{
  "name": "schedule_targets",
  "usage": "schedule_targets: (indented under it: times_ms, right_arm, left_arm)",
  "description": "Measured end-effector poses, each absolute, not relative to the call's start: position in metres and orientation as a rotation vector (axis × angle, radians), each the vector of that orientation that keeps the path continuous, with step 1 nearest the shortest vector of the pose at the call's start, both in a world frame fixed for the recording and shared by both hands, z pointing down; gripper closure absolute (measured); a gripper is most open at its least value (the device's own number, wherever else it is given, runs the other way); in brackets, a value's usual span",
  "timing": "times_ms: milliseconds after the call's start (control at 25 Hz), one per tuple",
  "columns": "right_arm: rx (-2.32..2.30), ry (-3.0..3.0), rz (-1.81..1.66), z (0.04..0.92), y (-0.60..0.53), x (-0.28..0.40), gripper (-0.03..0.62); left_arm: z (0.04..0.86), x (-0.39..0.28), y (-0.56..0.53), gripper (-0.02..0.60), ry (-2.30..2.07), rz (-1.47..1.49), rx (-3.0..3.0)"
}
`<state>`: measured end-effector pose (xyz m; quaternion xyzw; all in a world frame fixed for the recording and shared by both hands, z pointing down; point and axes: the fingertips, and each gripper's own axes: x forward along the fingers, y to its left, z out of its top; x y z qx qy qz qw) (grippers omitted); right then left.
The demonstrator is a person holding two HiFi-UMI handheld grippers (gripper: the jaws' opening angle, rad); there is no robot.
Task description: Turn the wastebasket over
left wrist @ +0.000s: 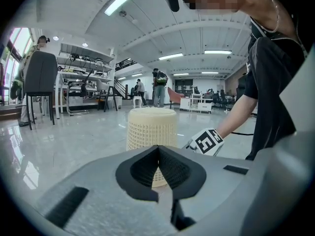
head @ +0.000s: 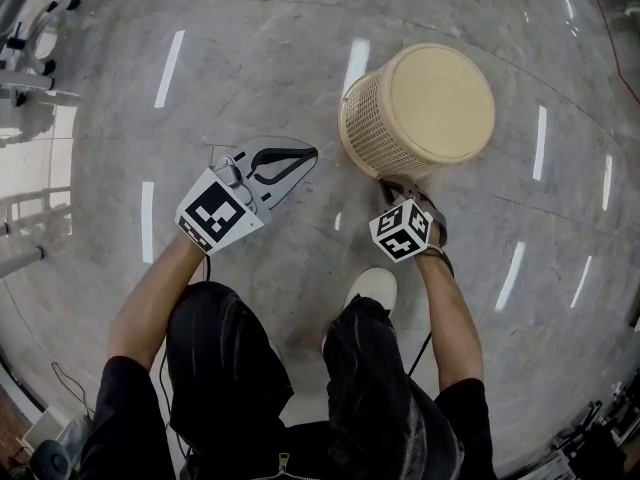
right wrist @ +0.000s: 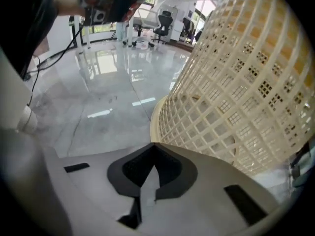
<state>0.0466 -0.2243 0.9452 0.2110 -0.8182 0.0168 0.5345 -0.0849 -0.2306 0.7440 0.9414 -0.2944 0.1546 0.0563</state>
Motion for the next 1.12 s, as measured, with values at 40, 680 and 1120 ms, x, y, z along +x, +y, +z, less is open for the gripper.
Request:
schedule_targets:
  times_ms: [40, 680, 1120]
  right_arm:
    - [0.519, -1.985, 0.072, 0.936, -0.224, 0.041, 0.586]
    - [0.791, -2.081, 0.096, 0.893, -0.217, 0.076, 0.49]
    - [0.804, -2.39, 0.189, 0.826, -0.288, 0.135, 0.297]
  left_arm:
    - [0.743, -0.087, -0.231, 0.575, -0.899, 0.466, 2.855]
    - [0.75, -0.096, -0.244, 0.575, -1.034, 0.501, 2.877]
    - [0.818, -0.022, -0.294, 0.174, -0.73, 0.577, 2.927]
